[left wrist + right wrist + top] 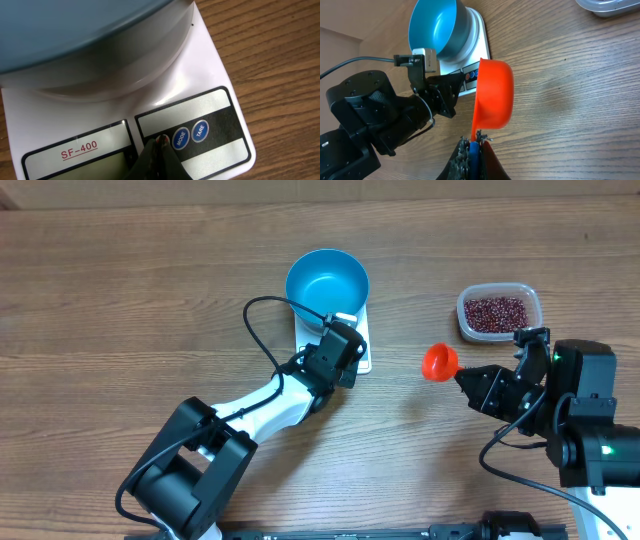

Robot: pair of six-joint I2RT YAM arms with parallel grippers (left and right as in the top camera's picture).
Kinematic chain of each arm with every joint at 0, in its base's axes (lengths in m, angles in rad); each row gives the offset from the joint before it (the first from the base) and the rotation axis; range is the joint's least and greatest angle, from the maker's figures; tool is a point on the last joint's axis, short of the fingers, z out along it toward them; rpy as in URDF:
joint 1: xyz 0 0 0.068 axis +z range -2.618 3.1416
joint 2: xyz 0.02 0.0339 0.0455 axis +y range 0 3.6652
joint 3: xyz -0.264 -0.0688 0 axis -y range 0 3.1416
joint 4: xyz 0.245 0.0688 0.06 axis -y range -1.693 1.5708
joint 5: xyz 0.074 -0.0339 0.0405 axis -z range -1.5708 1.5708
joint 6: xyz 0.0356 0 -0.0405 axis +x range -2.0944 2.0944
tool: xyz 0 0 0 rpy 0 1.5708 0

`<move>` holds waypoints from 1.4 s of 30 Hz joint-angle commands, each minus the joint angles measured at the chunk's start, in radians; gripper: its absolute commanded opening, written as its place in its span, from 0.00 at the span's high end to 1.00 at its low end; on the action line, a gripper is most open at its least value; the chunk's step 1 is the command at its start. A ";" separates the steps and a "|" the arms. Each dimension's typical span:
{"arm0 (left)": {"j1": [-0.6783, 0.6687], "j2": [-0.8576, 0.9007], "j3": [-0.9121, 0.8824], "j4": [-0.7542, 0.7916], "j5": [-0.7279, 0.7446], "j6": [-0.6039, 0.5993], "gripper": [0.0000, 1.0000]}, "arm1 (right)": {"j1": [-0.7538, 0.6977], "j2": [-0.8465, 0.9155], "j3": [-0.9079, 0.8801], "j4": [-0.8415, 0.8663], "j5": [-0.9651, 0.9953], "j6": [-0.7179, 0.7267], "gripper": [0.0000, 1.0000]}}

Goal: Scoop item into bowl and weigh 150g on scale

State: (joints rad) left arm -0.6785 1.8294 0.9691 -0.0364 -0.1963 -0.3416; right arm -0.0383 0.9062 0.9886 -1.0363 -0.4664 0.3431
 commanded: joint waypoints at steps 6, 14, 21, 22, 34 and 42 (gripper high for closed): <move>0.004 0.015 -0.005 0.000 -0.016 -0.014 0.96 | 0.004 -0.007 0.034 0.005 0.002 -0.004 0.96; 0.004 0.021 -0.005 0.011 -0.013 -0.023 0.96 | 0.004 -0.007 0.034 0.005 0.003 -0.004 0.96; 0.004 0.057 -0.005 0.017 -0.009 -0.026 0.95 | 0.004 -0.007 0.034 0.005 0.003 -0.004 0.96; 0.004 0.057 -0.005 0.023 -0.008 -0.026 0.96 | 0.004 -0.007 0.034 0.005 0.003 -0.004 0.96; 0.004 0.058 -0.005 0.041 -0.009 -0.021 0.96 | 0.004 -0.007 0.034 0.010 0.002 -0.004 0.96; 0.005 0.058 -0.005 0.041 -0.018 -0.021 0.96 | 0.004 -0.007 0.034 0.009 0.002 -0.004 0.96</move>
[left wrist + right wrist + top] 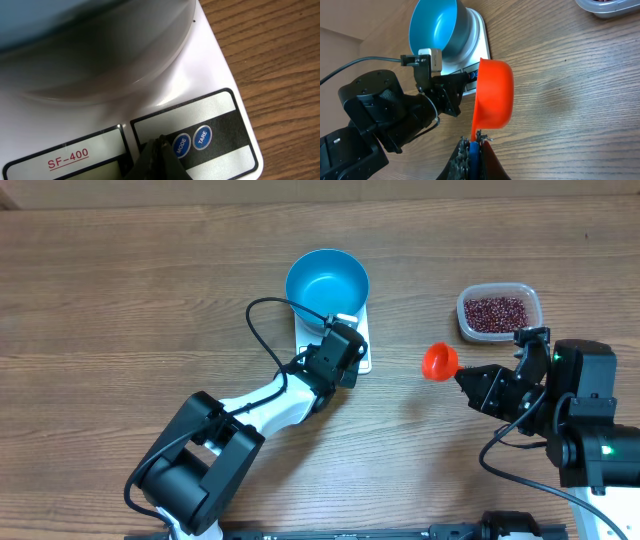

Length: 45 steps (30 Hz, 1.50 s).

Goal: Scoop item into bowl and weigh 150g on scale

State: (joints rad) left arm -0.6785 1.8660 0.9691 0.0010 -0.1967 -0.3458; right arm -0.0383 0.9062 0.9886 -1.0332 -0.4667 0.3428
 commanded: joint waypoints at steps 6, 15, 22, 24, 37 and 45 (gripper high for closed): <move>0.005 0.039 -0.005 0.008 -0.021 -0.017 0.96 | 0.004 -0.007 0.034 0.006 0.003 -0.003 0.96; 0.005 0.045 -0.005 0.013 -0.021 -0.018 0.96 | 0.004 -0.007 0.034 0.006 0.003 -0.003 0.96; 0.005 0.045 -0.005 0.012 -0.024 -0.017 0.96 | 0.004 -0.007 0.034 0.006 0.003 -0.003 0.96; 0.005 0.045 -0.005 0.012 -0.024 -0.017 0.96 | 0.004 -0.007 0.034 0.006 0.003 -0.003 0.96; 0.005 0.045 -0.005 0.000 -0.040 -0.006 0.96 | 0.004 -0.008 0.034 0.002 0.003 -0.003 0.96; 0.005 0.045 -0.005 0.004 -0.040 -0.006 0.96 | 0.004 -0.008 0.034 0.002 0.003 -0.003 0.96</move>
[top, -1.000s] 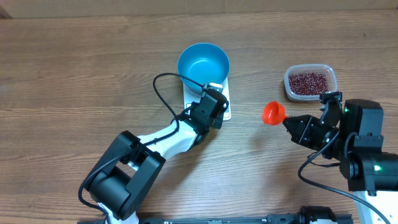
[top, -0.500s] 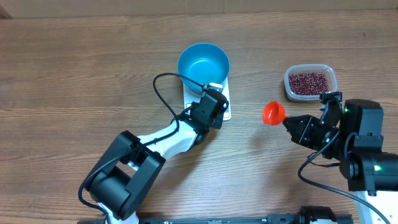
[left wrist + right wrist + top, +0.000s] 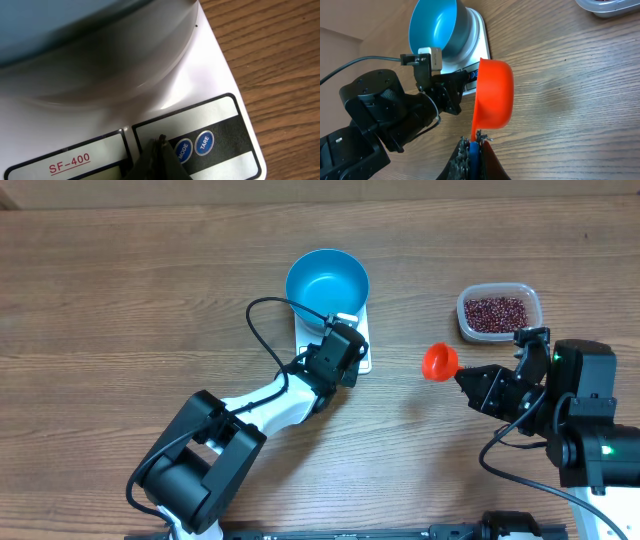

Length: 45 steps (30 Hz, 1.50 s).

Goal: Scoop item into bowl and weigh 150g on scale

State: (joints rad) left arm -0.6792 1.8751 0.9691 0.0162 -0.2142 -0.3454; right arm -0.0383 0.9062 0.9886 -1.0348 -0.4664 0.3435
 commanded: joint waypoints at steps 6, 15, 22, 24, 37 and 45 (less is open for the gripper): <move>0.005 0.036 -0.005 -0.011 -0.022 -0.006 0.96 | 0.004 -0.007 0.034 0.004 0.002 -0.004 0.96; 0.005 0.061 -0.005 -0.005 -0.022 -0.007 0.96 | 0.004 -0.007 0.034 0.003 0.002 -0.004 0.96; 0.005 0.061 -0.005 0.004 -0.021 -0.007 0.96 | 0.004 -0.007 0.034 0.004 0.002 -0.004 0.96; 0.005 0.061 -0.005 0.003 -0.021 -0.007 0.96 | 0.004 -0.007 0.034 0.005 0.002 -0.004 0.96; 0.005 0.061 -0.005 -0.013 -0.003 -0.006 0.96 | 0.004 -0.007 0.034 0.007 0.002 -0.004 0.96; 0.005 0.061 -0.005 -0.041 0.002 -0.006 0.96 | 0.004 -0.007 0.034 0.008 0.002 -0.004 0.96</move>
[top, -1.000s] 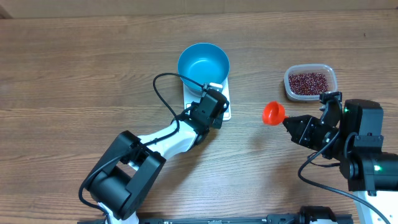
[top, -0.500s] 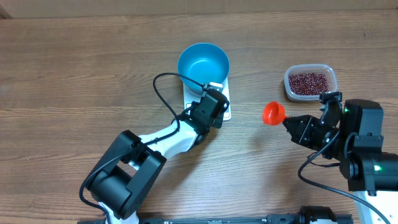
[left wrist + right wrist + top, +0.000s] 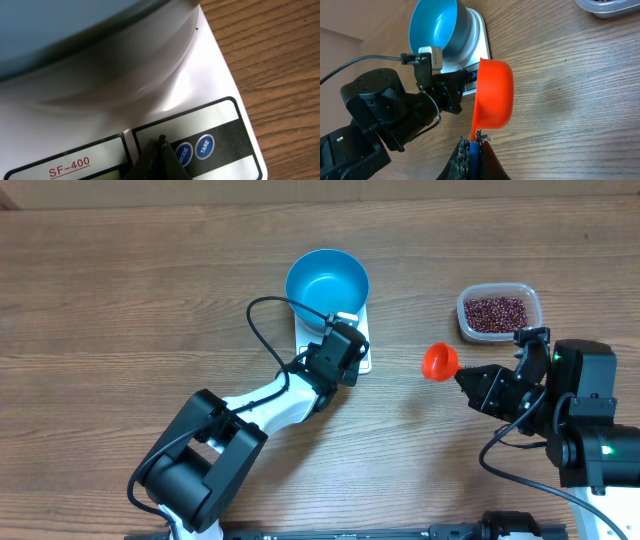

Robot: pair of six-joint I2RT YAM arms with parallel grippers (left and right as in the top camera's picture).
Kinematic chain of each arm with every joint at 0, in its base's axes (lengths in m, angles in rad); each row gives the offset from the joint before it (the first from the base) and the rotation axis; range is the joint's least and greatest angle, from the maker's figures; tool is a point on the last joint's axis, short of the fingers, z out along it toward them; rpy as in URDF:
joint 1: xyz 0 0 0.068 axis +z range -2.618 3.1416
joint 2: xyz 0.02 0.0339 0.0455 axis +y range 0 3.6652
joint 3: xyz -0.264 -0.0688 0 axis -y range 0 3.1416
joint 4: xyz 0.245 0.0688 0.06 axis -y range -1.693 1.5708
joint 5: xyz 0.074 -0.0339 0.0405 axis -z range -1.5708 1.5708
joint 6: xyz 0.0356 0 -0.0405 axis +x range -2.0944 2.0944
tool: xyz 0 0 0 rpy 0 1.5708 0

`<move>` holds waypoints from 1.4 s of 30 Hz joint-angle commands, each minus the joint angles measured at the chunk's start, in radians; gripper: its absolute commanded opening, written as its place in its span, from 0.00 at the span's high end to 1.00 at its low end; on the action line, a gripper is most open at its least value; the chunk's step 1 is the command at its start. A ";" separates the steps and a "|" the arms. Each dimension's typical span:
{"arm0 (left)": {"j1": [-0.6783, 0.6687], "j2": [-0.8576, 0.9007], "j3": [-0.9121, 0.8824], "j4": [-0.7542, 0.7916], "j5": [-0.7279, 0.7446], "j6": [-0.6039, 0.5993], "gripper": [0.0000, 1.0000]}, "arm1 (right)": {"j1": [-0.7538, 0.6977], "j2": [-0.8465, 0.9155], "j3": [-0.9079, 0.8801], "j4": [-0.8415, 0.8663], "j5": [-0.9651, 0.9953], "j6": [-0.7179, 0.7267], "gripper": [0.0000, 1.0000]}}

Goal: Scoop item into bowl and weigh 150g on scale

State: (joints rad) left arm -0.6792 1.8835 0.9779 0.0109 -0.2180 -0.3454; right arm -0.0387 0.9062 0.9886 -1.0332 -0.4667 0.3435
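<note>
A blue bowl (image 3: 327,280) stands on a white SF-400 scale (image 3: 363,352). My left gripper (image 3: 161,141) is shut and empty, its tip resting on the scale's control strip just left of the round MODE button (image 3: 183,151) and TARE button (image 3: 205,146). My right gripper (image 3: 473,137) is shut on the handle of an orange scoop (image 3: 493,93), held level above the table to the right of the scale; the same orange scoop (image 3: 439,362) shows empty from above. A clear tub of dark red beans (image 3: 498,312) sits at the right rear.
The left arm (image 3: 240,420) stretches diagonally from the near edge to the scale, its cable (image 3: 262,330) looping beside the bowl. The right arm's body (image 3: 585,415) fills the near right corner. Bare wood table (image 3: 120,310) lies left of the scale.
The left wrist view has shifted a little, the scale's panel sitting slightly lower in frame; the shut tip stays beside the MODE button. The right arm and scoop have not moved.
Throughout, my left gripper's shut tip stayed on the scale's button strip next to MODE, shifting only by small amounts. My right gripper kept the empty orange scoop at the same spot between scale and bean tub. Bowl and tub stayed put.
</note>
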 commanded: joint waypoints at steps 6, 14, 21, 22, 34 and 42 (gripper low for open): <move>0.005 0.053 -0.014 -0.051 0.007 -0.007 0.96 | 0.004 -0.007 0.034 0.006 0.003 -0.004 0.96; 0.005 0.053 -0.014 -0.051 0.036 -0.010 0.96 | 0.004 -0.007 0.034 0.006 0.003 -0.004 0.96; 0.005 0.053 -0.014 -0.052 0.073 -0.010 0.96 | 0.004 -0.007 0.034 0.010 0.002 -0.003 0.96; 0.005 0.053 -0.014 -0.052 0.074 -0.010 0.96 | 0.004 -0.007 0.034 0.010 0.002 -0.003 0.96; 0.005 0.054 -0.014 -0.053 0.053 -0.010 0.96 | 0.004 -0.007 0.034 0.010 0.003 -0.003 0.96; 0.005 0.054 -0.014 -0.063 0.054 -0.010 0.96 | 0.004 -0.007 0.034 0.012 0.003 -0.003 0.96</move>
State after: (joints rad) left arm -0.6792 1.8835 0.9848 -0.0128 -0.1921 -0.3454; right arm -0.0383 0.9062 0.9886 -1.0313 -0.4667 0.3428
